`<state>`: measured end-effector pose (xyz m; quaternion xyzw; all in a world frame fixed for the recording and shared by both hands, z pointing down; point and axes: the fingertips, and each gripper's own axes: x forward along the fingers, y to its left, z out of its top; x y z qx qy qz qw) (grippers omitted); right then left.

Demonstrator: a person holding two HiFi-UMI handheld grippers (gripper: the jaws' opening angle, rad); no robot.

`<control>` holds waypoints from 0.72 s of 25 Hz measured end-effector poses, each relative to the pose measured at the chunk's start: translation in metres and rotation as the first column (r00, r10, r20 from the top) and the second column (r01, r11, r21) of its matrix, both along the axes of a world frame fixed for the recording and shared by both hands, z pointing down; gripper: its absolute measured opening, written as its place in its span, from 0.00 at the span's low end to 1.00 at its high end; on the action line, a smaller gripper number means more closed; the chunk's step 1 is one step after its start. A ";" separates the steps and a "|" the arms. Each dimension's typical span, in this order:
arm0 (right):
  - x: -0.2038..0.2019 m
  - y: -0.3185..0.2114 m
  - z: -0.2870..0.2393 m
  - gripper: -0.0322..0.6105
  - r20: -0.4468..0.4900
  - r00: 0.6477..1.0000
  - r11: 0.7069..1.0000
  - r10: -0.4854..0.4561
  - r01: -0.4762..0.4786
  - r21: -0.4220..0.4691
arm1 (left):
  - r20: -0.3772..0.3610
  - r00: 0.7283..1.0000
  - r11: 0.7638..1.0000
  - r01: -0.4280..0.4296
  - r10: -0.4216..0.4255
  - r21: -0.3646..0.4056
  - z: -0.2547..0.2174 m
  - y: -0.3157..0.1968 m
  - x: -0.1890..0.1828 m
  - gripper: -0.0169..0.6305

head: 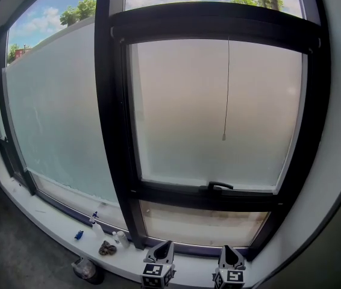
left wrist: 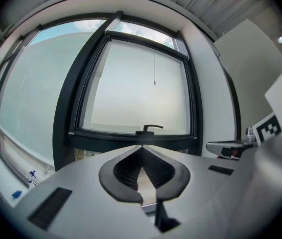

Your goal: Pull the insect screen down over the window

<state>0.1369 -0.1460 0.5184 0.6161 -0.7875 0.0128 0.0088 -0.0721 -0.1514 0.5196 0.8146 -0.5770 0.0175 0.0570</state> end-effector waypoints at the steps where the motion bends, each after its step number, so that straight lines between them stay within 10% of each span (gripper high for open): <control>1: -0.001 -0.005 0.000 0.05 -0.004 1.000 1.000 -0.007 0.007 0.000 | 0.003 1.000 1.000 0.004 -0.004 0.003 0.001 -0.004 0.002 0.02; 18: -0.030 -0.089 -0.003 0.05 -0.192 0.980 0.999 0.044 -0.039 0.032 | 0.031 0.999 0.998 -0.044 0.043 0.042 0.001 -0.099 -0.004 0.02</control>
